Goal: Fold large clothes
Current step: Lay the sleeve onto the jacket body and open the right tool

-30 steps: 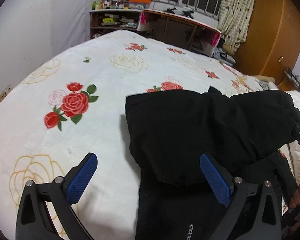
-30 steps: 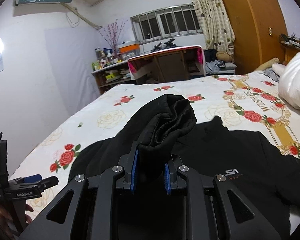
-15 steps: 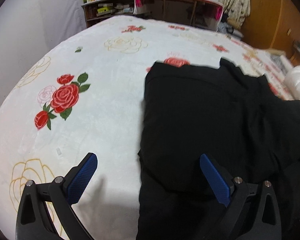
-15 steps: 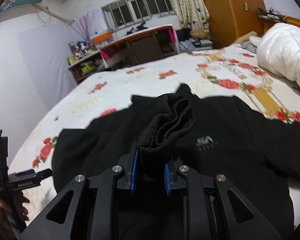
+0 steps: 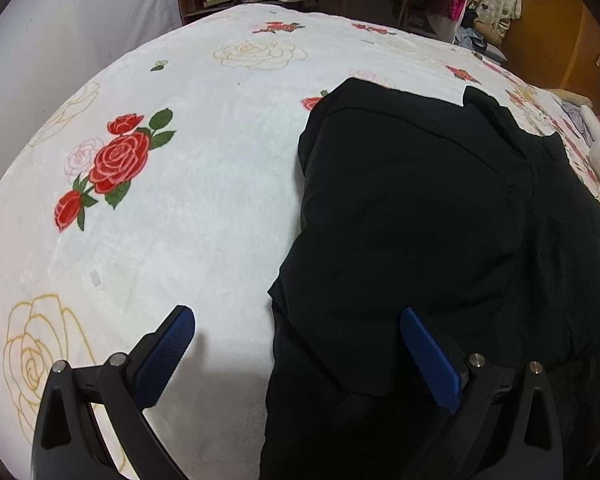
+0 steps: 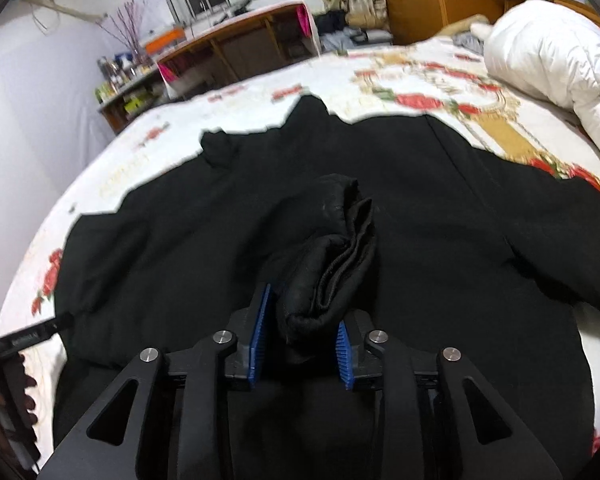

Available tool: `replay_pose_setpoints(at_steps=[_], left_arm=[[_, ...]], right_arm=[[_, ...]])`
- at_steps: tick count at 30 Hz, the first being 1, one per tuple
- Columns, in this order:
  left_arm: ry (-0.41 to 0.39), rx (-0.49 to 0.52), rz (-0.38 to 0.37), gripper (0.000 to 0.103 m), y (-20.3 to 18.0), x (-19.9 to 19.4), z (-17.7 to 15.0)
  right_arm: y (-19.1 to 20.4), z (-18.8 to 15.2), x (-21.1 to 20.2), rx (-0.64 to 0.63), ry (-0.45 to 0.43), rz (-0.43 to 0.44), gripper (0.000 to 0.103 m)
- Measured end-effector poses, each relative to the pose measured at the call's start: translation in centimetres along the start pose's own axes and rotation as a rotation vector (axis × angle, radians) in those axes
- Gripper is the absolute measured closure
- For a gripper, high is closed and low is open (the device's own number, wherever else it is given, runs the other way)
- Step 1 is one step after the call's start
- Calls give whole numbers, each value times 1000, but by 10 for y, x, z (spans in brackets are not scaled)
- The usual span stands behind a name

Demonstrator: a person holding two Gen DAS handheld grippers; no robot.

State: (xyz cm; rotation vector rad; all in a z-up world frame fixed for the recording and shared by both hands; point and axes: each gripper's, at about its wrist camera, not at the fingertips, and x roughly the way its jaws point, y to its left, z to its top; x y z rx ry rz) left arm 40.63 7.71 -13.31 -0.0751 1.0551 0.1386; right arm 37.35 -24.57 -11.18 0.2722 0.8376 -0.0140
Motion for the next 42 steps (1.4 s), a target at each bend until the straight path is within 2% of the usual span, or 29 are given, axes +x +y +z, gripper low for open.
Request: replay_pose_setpoints(at_steps=[1,3,8,11,13,15,18,21,24,27,30,32,33,36,41,42], left_arm=[[5,0,7,0,0,1,0],[14,-1,14,0,-1,2,2],[23,-3,32,0,-3,-3,4],[7,-9,9,0,-6,-11,2],[19,-7,3,0,-9,-11,1],[22,-1,-11,0,-12,-13,0],[19,11,2,0,-16,-17,1],[-4,17,4,0,-19,-25,1],[-19,26,-29,0,-27,-36,0],[-27,54,-42,0,-39,-42,-2],[-13,66,-77,0,-51,-44,-5],[-10,85,-98,0,-59,-46,-6],[-17,100,-101,0,-64,-48,-6],[-34,146,-136,0,-81,-56,-9],[-53,220,-234,0,-122,-77,-20],[-62,252,-253,0,-135,-83,-23]], right_arm=[[-3,-1,0,3,5,-18,61],[-10,-4,-5,18,15,-58,54],[-41,0,-27,94,-4,-152,54],[-35,6,-34,78,-31,-107,54],[-23,7,-23,27,7,-69,53],[-15,4,-9,-32,48,-89,53],[-26,-2,0,-2,101,-124,53],[-40,-7,-4,16,115,-140,53],[-45,-1,-19,6,78,-188,53],[-43,8,-24,48,35,-84,53],[-31,10,-2,-24,100,-77,53],[-32,7,10,-56,144,-157,53],[-35,5,8,-55,136,-149,53],[-47,3,-7,-24,111,-135,53],[-74,0,-51,10,47,-143,53],[-85,-2,-64,32,33,-150,47]])
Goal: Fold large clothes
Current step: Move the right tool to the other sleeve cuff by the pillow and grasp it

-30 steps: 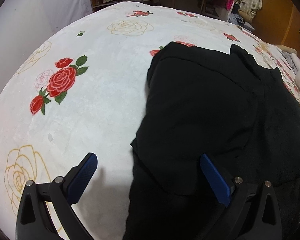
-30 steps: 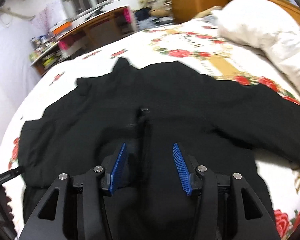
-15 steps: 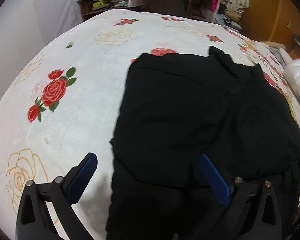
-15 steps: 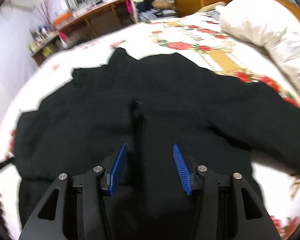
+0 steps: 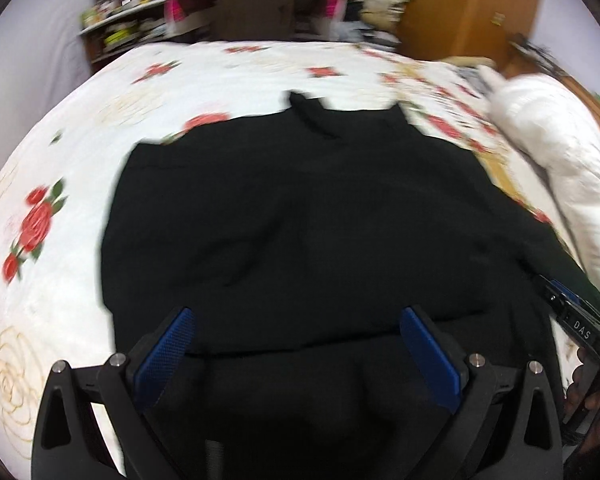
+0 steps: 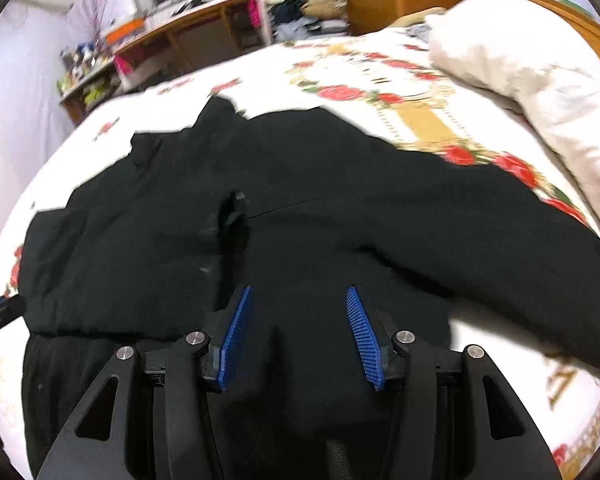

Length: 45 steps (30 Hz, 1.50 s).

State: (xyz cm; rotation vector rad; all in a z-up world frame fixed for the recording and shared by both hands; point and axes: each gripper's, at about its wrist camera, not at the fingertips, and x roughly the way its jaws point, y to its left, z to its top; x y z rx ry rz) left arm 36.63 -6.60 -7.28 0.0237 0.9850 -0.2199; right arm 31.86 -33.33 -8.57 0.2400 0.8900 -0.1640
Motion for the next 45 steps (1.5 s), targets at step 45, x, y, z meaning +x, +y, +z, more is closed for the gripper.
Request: replay_pose_setpoints(at_steps=[45], left_arm=[[39,512,-415,0,-336,31,-35]], right_arm=[[-357,-83,-81,737,-54,-298,33]])
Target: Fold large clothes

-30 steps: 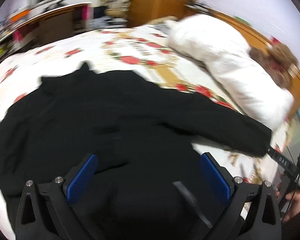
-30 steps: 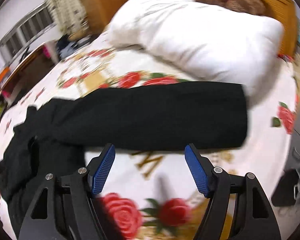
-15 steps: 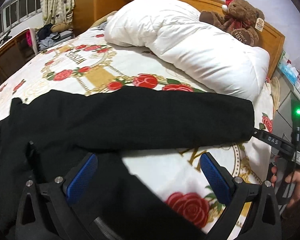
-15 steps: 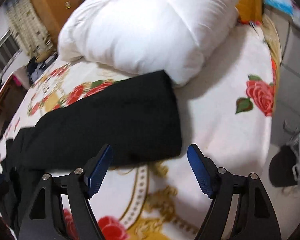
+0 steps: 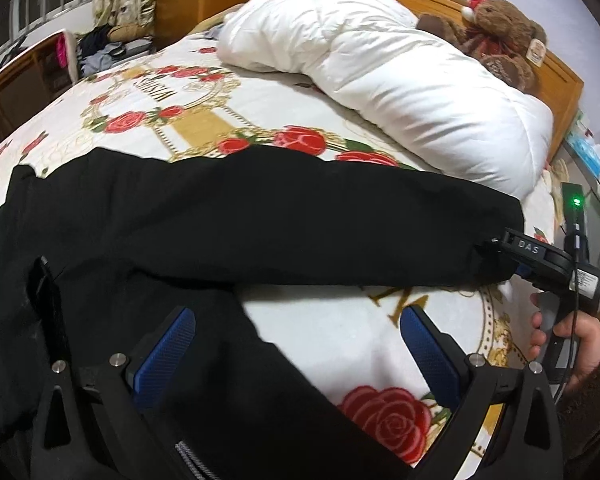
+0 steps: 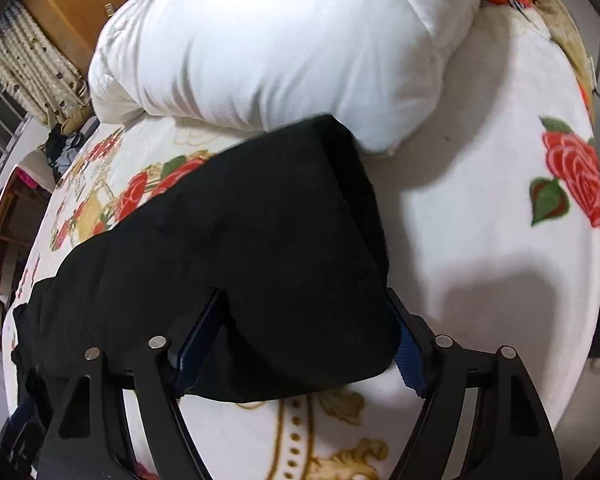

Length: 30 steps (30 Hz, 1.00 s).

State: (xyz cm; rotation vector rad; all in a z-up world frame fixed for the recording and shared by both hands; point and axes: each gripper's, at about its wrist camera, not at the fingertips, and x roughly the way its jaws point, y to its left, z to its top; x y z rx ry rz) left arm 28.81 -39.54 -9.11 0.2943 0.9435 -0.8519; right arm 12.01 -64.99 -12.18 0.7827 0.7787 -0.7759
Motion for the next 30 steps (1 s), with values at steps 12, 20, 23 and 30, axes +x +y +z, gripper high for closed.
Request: replay_pose_setpoints(at_steps=[12,20,23,30], left_arm=[[-47,-65,66,0,50,-38,-11],[-86,-151,110,0,93,-67,-27],[-96,-165,144,0,107,-78,-36],[-92,-243,165,0,146,-91,-59]], right_arm=[[81,-4,-71,-255,-149,157,77],[194,-33,-98,-514,-183,285,81],[228,-53,-98,-597,-155,333,83],[290,-99,-72,-740,-76,356,83]])
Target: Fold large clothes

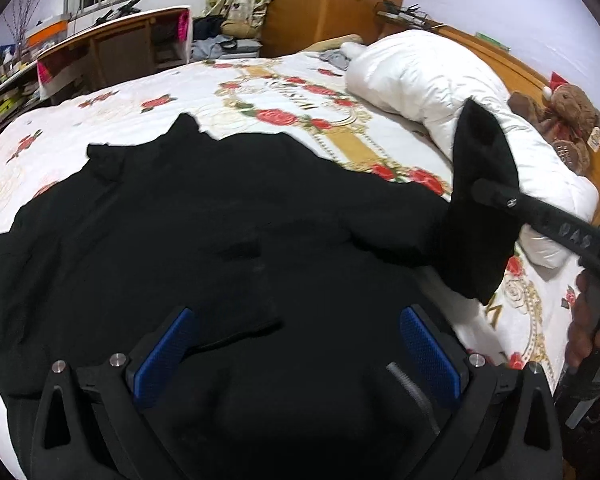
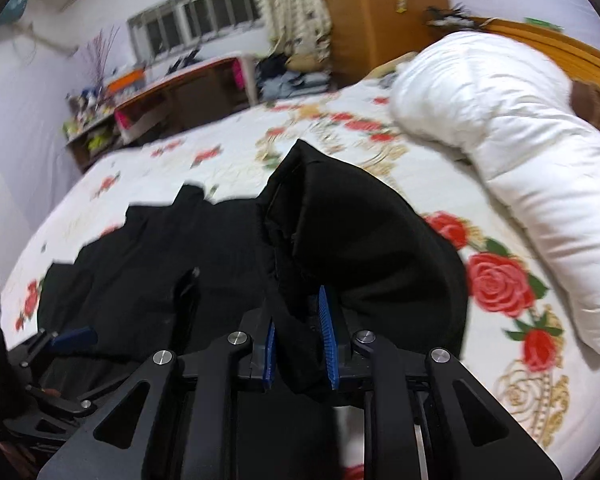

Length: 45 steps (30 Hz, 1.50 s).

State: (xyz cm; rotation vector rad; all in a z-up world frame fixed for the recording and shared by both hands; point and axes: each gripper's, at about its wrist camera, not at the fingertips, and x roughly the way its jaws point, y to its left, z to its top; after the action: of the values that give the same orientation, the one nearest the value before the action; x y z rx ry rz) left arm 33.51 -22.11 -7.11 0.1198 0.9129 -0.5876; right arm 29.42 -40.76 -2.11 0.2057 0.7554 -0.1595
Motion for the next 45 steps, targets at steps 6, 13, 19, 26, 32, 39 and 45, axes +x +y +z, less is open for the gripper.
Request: replay_pose_setpoints(at_steps=[6,13,19,26,32,39,45], left_arm=[[40,-64,-56,0,19,8,-6],[72,-80,-106,0,11,17,-5],[74,-75,-166,0,-8,18,5],[116,-55,-248,0,-39,46,30],[154,-20,-200,0,-59,84,47],[209,-30,-168,6,-63,112,51],[224,-13,-169,42,-72,117,51]], right_arm=[[21,-13,41,-15,114,82,83],[6,-17,25,58,70,219,45],[-22,-17,-16,137,-8,294,40],[-65,-37,-56,153,-58,119,39],[-87,-54,-67,162,-58,65,38],[-99,-64,-67,172,-68,79,37],[-94,-66,-59,166,-67,84,37]])
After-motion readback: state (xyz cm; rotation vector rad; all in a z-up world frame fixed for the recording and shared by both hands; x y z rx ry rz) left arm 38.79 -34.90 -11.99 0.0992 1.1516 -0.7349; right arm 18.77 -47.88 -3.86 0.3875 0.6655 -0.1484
